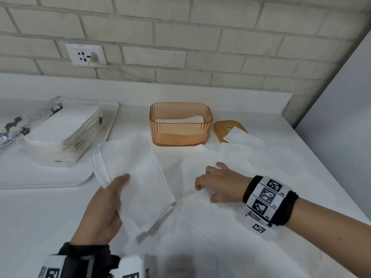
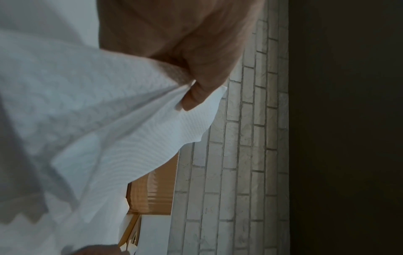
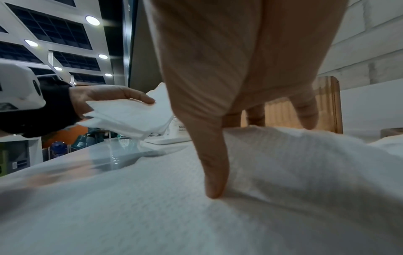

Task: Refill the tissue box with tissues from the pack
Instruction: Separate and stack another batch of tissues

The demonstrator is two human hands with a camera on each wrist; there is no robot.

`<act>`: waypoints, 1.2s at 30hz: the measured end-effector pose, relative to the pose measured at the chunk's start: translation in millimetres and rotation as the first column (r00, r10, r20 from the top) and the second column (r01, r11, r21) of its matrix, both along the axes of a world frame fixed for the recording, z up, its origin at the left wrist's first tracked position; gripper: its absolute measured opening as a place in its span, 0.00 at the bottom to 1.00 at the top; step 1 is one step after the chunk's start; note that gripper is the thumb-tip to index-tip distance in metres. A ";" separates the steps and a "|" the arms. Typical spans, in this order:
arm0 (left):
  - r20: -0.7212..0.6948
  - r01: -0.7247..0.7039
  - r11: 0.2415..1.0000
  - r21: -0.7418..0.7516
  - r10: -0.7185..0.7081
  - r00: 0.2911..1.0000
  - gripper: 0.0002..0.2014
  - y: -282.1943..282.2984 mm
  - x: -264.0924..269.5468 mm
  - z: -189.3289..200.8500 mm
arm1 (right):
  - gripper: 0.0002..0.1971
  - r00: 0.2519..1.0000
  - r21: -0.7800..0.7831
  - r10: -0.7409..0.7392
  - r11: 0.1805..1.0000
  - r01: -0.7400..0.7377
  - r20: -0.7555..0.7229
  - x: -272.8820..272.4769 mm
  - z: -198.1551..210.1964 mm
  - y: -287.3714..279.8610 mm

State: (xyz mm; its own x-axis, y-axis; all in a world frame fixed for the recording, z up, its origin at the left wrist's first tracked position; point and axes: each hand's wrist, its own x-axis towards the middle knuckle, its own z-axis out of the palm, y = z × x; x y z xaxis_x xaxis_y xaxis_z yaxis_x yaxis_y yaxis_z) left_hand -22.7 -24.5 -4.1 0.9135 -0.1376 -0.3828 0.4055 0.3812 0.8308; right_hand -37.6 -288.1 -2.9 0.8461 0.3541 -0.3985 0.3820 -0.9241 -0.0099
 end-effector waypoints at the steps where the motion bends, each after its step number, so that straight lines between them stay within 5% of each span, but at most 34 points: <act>1: 0.002 -0.007 1.000 0.000 0.007 1.000 0.14 2.3 -0.8 0.2 | 0.16 1.000 0.011 0.000 1.000 0.000 0.019 -0.8 1.2 -1.4; 5: -0.006 -0.043 0.999 -0.006 0.043 0.999 0.12 10.9 -3.5 -0.9 | 0.06 0.988 0.164 -0.095 0.984 0.075 0.118 -4.0 15.5 -19.9; 11: -0.012 -0.055 0.998 -0.014 0.055 0.998 0.09 13.8 -5.8 -1.9 | 0.05 0.960 0.375 -0.279 0.892 0.254 0.012 1.6 32.3 -50.8; 13: -0.013 -0.055 0.998 -0.011 0.055 0.998 0.09 15.5 -6.3 -3.2 | 0.05 0.911 0.550 -0.412 0.767 0.332 0.024 5.5 51.5 -58.8; 18: -0.012 -0.054 0.999 -0.011 0.053 0.998 0.10 18.0 -5.6 -7.8 | 0.03 0.837 0.893 -0.514 0.267 0.363 -0.187 0.0 86.4 -63.4; 22: -0.004 -0.006 1.000 -0.030 0.006 1.000 0.11 8.7 -6.0 -9.8 | 0.24 0.827 0.908 -0.456 0.087 0.409 -0.329 -6.2 77.5 -61.9; 26: -0.004 0.105 0.992 -0.069 -0.106 0.994 0.12 -16.5 -1.3 -7.4 | 0.25 0.802 0.885 -0.393 -0.078 0.459 -0.450 -5.9 83.7 -54.1; 29: 0.001 0.182 0.980 -0.077 -0.182 0.983 0.13 -31.6 5.5 -4.4 | 0.15 0.799 0.867 -0.398 0.015 0.498 -0.452 -5.1 90.4 -47.2; 33: 0.074 0.314 0.949 -0.008 -0.313 0.947 0.12 -34.5 18.0 5.1 | 0.11 0.875 0.740 -0.414 0.501 0.448 -0.250 0.0 109.2 -36.5; 36: 0.029 0.358 0.934 0.014 -0.358 0.933 0.15 -29.3 26.9 12.8 | 0.09 0.914 0.590 -0.344 0.701 0.401 -0.213 6.0 128.7 -20.8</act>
